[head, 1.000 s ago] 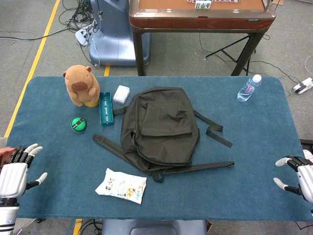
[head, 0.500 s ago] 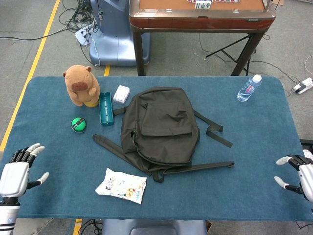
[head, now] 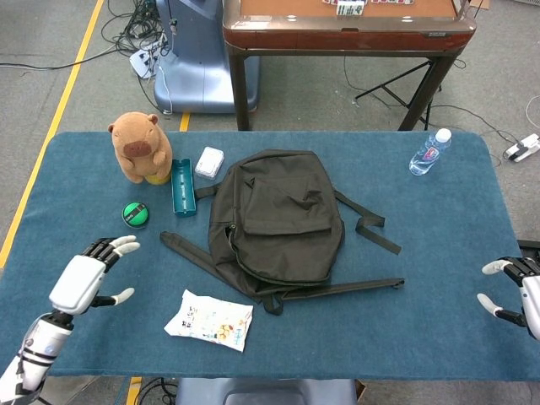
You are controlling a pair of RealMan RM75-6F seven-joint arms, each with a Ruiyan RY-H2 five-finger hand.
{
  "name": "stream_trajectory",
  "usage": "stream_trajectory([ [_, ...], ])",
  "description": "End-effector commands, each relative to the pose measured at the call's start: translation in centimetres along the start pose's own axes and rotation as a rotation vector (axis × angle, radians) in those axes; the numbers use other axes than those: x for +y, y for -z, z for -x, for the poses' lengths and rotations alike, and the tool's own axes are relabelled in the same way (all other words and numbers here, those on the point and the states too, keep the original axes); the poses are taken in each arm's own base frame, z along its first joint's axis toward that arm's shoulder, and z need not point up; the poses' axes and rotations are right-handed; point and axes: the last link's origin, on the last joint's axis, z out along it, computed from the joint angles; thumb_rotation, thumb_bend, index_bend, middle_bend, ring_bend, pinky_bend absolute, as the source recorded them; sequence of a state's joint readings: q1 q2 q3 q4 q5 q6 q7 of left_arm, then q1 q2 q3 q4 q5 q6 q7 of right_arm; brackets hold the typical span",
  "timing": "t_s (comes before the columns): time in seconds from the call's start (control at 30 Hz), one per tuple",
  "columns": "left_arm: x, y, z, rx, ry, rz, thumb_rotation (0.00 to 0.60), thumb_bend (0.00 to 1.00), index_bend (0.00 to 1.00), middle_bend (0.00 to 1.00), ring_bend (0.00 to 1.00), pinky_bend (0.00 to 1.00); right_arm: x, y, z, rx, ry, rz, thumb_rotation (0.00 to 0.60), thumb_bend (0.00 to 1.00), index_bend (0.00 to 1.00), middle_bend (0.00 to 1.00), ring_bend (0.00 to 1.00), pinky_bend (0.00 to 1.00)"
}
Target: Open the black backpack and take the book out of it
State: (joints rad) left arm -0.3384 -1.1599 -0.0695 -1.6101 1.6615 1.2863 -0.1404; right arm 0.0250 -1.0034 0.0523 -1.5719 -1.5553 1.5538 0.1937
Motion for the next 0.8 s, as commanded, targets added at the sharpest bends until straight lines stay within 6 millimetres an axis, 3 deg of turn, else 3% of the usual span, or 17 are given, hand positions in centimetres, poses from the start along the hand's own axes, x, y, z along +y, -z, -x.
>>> stream_trajectory([
  [0.03, 1.8, -2.8, 1.2, -0.046, 0.038, 0.115, 0.600, 0.22, 0.24, 0.17, 0.17, 0.14, -0.2, 0.0, 0.1, -0.005, -0.001, -0.003, 0.600, 0.15, 0.44, 0.43, 0.35, 0.39],
  [0.5, 8.8, -11.0, 6.1, -0.174, 0.016, 0.329, 0.600, 0.22, 0.15, 0.16, 0.14, 0.14, -1.0, -0.5, 0.1, -0.017, 0.003, -0.026, 0.600, 0.15, 0.44, 0.43, 0.35, 0.39],
  [0.8, 12.7, -14.5, 9.0, -0.240, -0.009, 0.384, 0.600, 0.22, 0.15, 0.16, 0.14, 0.14, -1.0, -0.7, -0.2, -0.015, 0.006, -0.028, 0.600, 0.16, 0.44, 0.43, 0.35, 0.39],
])
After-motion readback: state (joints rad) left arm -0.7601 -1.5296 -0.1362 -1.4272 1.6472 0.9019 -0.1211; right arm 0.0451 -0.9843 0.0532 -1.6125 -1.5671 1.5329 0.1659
